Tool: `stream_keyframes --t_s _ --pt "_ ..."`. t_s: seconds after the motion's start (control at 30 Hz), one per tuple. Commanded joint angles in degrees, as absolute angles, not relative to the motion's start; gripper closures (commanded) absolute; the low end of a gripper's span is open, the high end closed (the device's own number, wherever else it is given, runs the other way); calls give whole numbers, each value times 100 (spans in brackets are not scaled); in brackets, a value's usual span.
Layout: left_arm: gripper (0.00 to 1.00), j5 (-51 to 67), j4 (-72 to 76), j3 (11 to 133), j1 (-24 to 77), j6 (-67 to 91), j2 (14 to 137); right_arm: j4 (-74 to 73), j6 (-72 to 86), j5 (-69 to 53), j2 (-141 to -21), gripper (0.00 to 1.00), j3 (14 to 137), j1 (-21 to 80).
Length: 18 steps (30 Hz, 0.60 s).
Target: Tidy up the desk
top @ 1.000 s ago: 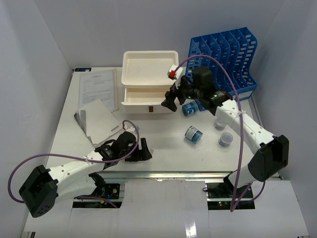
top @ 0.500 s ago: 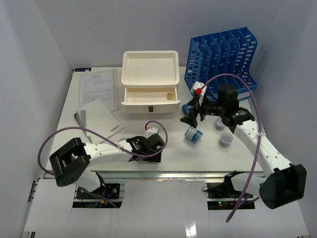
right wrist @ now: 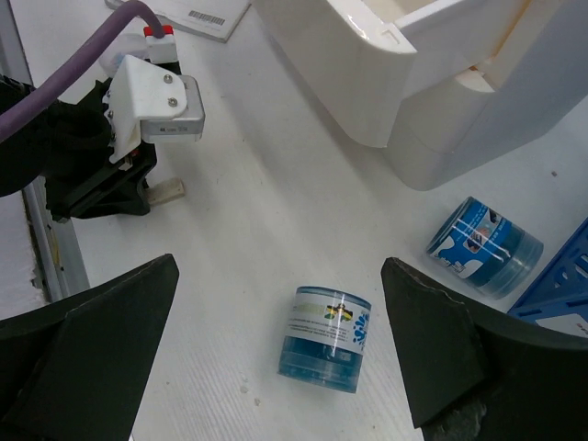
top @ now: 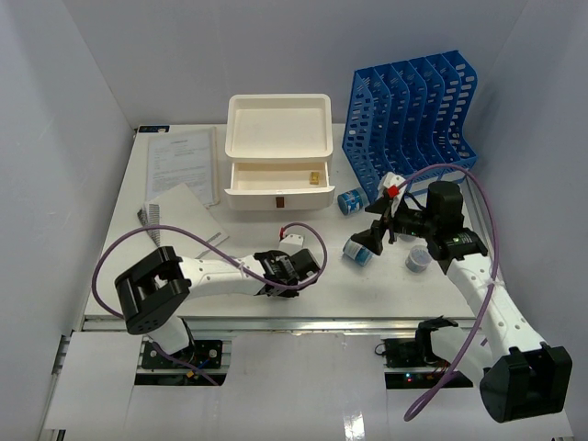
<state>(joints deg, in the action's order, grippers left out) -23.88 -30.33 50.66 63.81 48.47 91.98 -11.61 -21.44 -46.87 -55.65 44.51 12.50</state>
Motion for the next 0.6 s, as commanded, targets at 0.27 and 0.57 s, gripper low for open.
stream_keyframes --t_s 0.27,0.57 --pt "99 -1901 -2601 5046 6521 4692 7524 -779 -2280 -5390 -5094 2 3861 823" --pt "100 -2042 -2603 5783 6113 4439 5969 -466 -2383 -5863 -5018 2 3214 323"
